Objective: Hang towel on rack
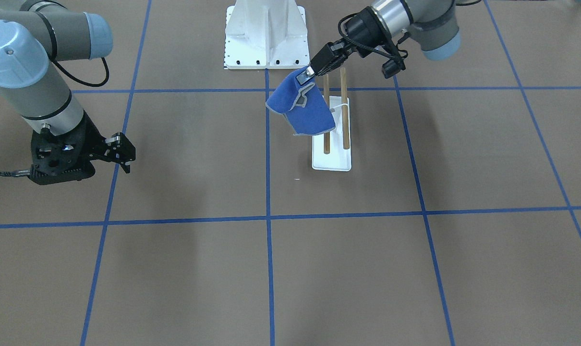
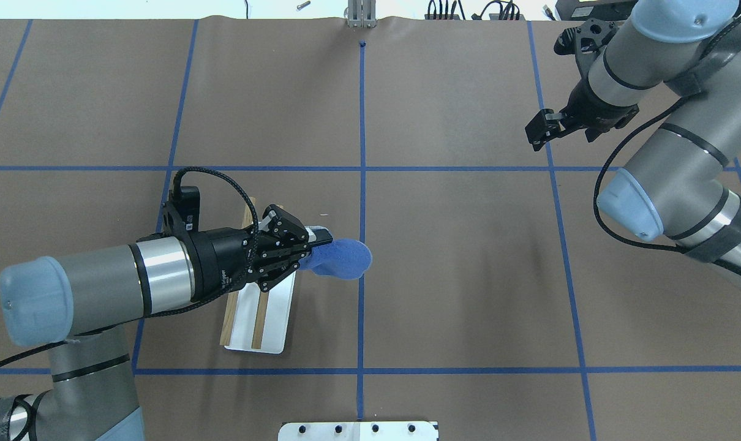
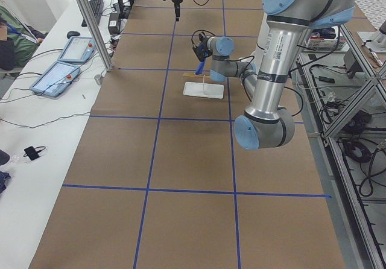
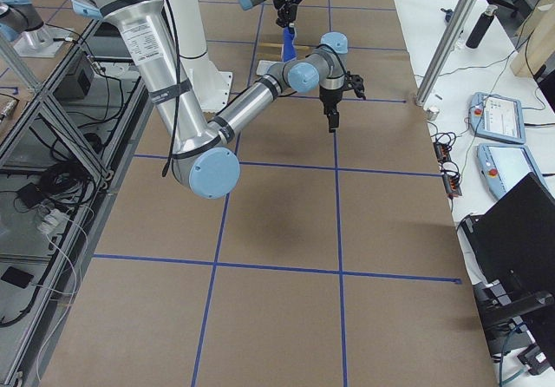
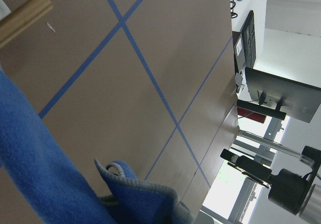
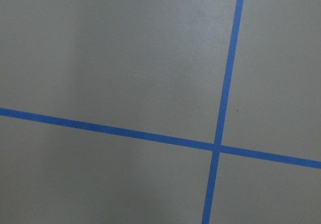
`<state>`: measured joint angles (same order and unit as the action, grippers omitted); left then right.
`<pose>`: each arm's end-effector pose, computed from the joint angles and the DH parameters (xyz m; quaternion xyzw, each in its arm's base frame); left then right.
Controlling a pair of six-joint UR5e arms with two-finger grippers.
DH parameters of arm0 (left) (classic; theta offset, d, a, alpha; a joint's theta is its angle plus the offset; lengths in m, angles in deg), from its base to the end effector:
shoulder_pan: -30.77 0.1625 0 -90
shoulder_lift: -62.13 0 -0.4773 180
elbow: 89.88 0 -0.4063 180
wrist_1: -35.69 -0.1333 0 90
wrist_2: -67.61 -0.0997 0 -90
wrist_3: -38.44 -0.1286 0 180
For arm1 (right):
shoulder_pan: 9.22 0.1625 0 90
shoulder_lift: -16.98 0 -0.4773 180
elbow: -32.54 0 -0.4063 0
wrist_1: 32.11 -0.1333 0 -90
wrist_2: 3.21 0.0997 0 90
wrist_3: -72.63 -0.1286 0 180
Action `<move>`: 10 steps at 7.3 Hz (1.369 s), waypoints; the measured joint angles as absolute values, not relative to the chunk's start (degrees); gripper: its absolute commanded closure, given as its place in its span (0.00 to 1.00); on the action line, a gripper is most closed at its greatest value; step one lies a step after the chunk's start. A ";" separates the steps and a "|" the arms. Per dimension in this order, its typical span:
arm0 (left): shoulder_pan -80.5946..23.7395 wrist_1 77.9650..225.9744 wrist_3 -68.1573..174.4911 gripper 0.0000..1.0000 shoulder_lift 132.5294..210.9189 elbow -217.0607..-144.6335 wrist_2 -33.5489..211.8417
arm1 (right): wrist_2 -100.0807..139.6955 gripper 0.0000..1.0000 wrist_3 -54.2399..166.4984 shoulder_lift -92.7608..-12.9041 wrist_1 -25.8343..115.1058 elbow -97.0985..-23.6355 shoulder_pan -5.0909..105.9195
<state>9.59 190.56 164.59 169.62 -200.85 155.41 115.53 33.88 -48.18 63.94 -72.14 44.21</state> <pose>0.4756 -0.3325 0.2384 -0.0904 0.7791 -0.3107 0.5369 -0.3354 -0.5721 0.3762 0.0756 -0.3586 -0.0538 0.9289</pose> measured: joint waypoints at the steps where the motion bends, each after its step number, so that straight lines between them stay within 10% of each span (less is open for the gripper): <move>1: 10.15 190.32 164.72 1.00 169.64 -201.25 152.03 | 115.58 0.00 33.87 -48.14 63.95 -72.14 44.38; 10: 13.20 189.49 168.32 1.00 158.13 -202.51 134.42 | 117.86 0.00 36.77 -49.52 64.11 -71.74 47.80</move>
<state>13.20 189.49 168.32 158.13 -202.51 134.42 117.86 36.77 -49.52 64.11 -71.74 47.80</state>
